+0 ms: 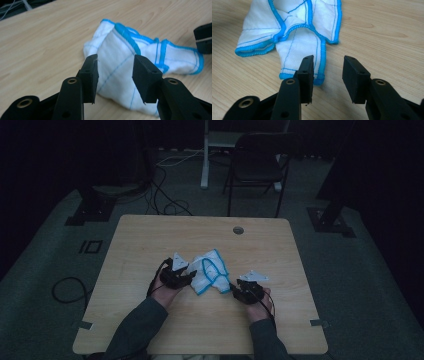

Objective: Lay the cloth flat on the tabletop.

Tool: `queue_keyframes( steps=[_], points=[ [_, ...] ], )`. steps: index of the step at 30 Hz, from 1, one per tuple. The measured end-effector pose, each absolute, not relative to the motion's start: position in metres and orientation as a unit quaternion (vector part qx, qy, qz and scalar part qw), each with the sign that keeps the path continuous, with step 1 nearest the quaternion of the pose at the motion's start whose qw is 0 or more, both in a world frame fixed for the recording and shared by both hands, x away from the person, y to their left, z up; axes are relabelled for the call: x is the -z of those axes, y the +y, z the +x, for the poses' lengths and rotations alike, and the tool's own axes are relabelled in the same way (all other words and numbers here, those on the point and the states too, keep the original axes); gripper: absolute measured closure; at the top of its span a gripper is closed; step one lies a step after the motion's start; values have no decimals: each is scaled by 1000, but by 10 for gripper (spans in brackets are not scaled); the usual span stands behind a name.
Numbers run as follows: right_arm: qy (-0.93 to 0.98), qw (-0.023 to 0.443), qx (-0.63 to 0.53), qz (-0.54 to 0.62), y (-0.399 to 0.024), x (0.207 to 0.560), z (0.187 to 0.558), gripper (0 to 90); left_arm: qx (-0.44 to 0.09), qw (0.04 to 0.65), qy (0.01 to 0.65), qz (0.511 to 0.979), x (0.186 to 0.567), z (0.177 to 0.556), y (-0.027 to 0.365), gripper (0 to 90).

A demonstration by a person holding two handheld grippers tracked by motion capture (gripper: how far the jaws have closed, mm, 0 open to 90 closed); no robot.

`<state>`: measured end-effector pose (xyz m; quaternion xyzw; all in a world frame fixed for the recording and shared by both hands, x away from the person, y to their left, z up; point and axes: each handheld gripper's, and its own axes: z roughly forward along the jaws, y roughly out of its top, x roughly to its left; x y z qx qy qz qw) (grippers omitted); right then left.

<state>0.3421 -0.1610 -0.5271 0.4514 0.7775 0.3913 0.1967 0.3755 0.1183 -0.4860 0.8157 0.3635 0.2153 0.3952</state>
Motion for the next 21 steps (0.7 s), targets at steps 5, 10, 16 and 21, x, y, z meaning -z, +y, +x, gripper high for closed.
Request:
queue_keyframes(
  steps=[5,10,16,21],
  points=[
    [779,197,-389,452,-160,528,343,616,-216,396,359,817,480,384,112,565],
    [781,199,-386,448,-158,528,343,617,-213,399,357,817,476,391,104,565],
    [781,200,-388,447,-157,528,344,616,-216,391,352,822,475,402,95,556],
    [780,201,-389,448,-158,528,345,616,-216,389,349,825,472,411,86,555]
  ],
)
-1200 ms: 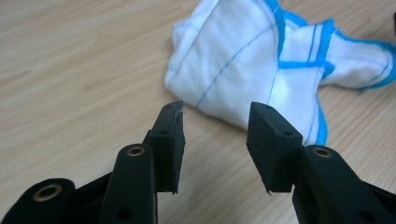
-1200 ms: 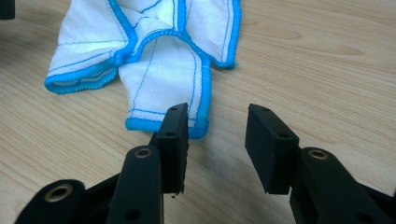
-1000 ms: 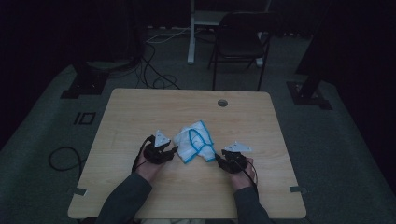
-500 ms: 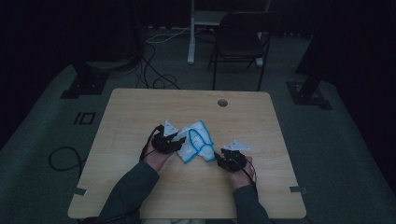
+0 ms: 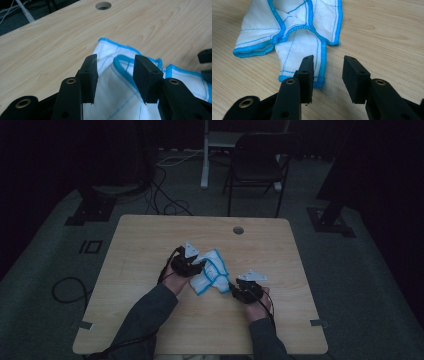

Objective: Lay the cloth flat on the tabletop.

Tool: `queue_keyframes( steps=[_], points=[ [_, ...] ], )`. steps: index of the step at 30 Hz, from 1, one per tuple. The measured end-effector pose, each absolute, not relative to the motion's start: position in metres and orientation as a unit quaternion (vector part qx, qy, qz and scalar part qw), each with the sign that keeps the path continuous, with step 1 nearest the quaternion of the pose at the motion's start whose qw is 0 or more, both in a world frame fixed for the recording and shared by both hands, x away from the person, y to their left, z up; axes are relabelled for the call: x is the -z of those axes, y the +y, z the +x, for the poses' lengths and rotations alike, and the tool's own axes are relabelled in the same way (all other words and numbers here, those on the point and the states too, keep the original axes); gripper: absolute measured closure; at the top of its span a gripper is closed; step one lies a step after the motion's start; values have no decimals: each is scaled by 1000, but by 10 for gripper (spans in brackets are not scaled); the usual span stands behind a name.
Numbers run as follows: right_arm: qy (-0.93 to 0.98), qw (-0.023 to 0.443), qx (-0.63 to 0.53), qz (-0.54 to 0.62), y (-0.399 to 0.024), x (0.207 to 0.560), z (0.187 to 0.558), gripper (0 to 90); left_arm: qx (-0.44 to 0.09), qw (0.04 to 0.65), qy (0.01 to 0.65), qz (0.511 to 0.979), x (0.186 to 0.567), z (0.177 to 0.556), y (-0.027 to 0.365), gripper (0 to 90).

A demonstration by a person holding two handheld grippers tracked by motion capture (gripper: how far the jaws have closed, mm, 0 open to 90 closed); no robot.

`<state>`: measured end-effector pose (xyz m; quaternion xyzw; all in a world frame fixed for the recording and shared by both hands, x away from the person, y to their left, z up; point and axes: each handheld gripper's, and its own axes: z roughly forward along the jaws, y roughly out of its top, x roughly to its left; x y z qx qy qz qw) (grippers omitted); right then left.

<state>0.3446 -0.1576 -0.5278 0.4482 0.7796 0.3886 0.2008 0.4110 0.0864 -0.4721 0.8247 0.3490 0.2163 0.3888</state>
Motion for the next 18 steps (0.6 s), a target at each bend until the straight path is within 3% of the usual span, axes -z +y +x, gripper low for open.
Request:
queue_keyframes(
  steps=[14,16,18],
  points=[
    [781,201,-389,446,-157,528,345,613,-209,373,357,831,476,432,61,544],
    [781,200,-388,446,-157,529,345,612,-206,363,362,833,478,433,61,583],
    [782,199,-388,446,-157,529,345,610,-200,346,366,840,480,435,62,713]
  ],
)
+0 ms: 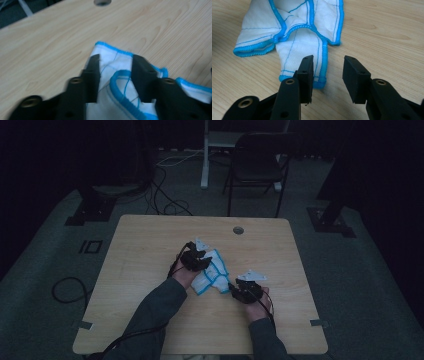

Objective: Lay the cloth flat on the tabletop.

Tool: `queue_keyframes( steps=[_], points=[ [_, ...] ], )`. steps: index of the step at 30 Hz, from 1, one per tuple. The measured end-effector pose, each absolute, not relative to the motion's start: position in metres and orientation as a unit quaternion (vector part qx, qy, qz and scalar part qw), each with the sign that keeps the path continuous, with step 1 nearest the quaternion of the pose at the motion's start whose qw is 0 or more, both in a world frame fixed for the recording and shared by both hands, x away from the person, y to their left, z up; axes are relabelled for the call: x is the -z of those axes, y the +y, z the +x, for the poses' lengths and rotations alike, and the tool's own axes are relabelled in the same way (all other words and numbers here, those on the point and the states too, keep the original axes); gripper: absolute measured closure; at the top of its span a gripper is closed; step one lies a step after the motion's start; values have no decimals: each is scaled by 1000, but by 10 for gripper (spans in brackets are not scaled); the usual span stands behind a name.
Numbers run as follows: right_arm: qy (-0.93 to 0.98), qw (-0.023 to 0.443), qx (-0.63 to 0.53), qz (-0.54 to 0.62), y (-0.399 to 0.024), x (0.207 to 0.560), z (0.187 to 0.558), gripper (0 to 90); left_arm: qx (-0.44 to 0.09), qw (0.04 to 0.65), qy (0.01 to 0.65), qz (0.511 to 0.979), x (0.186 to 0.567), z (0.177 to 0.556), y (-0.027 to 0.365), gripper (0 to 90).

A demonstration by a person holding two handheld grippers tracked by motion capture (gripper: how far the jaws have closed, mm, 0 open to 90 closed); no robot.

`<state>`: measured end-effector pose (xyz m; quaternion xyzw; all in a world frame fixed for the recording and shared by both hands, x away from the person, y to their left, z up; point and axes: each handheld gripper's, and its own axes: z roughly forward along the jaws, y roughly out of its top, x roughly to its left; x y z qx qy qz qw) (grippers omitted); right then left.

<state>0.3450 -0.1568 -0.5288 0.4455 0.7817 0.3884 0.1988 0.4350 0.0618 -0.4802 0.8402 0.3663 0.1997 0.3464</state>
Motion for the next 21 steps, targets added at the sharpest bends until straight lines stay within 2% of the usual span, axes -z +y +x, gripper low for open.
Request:
queue_keyframes(
  steps=[3,4,21],
  points=[
    [782,199,-388,445,-156,529,345,608,-197,336,370,844,482,435,66,857],
    [783,200,-388,444,-156,529,345,608,-197,337,372,842,483,434,67,872],
    [787,195,-387,440,-151,530,347,594,-208,367,409,809,479,424,104,883]
  ],
)
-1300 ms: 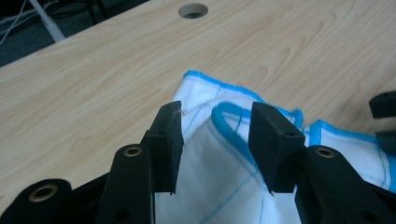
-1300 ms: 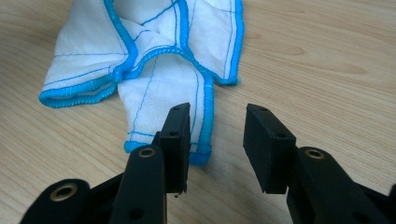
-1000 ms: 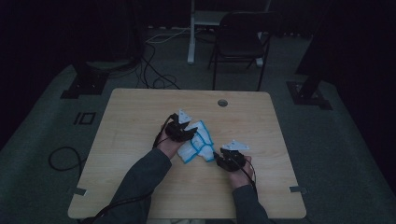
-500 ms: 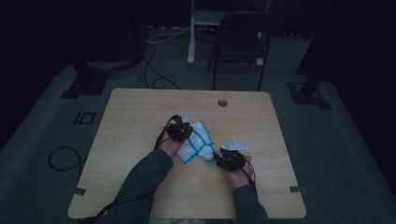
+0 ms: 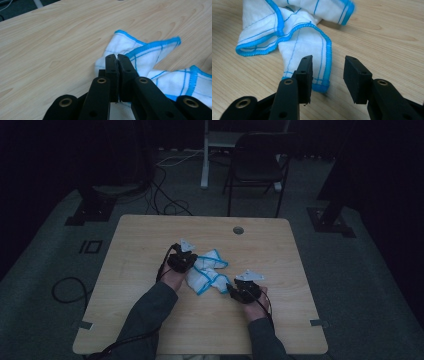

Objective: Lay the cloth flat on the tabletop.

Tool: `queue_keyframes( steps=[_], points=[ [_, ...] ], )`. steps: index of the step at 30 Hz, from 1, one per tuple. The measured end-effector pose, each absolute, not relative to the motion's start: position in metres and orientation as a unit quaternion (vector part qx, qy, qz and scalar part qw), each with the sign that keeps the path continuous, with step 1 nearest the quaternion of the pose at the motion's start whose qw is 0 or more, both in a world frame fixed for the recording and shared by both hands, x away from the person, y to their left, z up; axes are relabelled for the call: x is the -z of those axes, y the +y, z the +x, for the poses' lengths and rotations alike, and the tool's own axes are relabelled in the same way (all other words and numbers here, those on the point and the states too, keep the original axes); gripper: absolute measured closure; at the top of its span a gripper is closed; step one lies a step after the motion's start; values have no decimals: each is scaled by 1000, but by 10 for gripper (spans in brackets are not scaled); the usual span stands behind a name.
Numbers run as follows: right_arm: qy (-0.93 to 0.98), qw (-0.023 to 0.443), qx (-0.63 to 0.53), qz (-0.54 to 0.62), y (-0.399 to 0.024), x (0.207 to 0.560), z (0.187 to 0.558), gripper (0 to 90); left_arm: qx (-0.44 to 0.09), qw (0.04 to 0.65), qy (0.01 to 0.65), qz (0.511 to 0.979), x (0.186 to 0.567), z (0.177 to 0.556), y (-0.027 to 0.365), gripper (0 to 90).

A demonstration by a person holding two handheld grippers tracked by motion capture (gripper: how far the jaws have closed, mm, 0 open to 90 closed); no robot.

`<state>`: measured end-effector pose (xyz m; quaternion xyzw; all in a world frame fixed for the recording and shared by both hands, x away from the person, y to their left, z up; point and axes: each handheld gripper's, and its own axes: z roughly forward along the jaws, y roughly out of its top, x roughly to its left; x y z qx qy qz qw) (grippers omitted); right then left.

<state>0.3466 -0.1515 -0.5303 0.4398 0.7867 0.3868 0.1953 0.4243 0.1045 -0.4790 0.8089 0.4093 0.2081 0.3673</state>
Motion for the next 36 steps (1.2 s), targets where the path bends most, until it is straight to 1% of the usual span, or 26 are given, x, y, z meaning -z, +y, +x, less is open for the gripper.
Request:
queue_keyframes(
  steps=[17,27,36],
  points=[
    [800,190,-372,431,-140,536,350,587,-206,370,454,784,490,421,147,884],
    [809,187,-359,426,-134,542,349,608,-207,363,486,768,504,416,177,887],
    [815,181,-359,419,-133,543,348,719,-202,348,510,760,522,408,197,887]
  ],
)
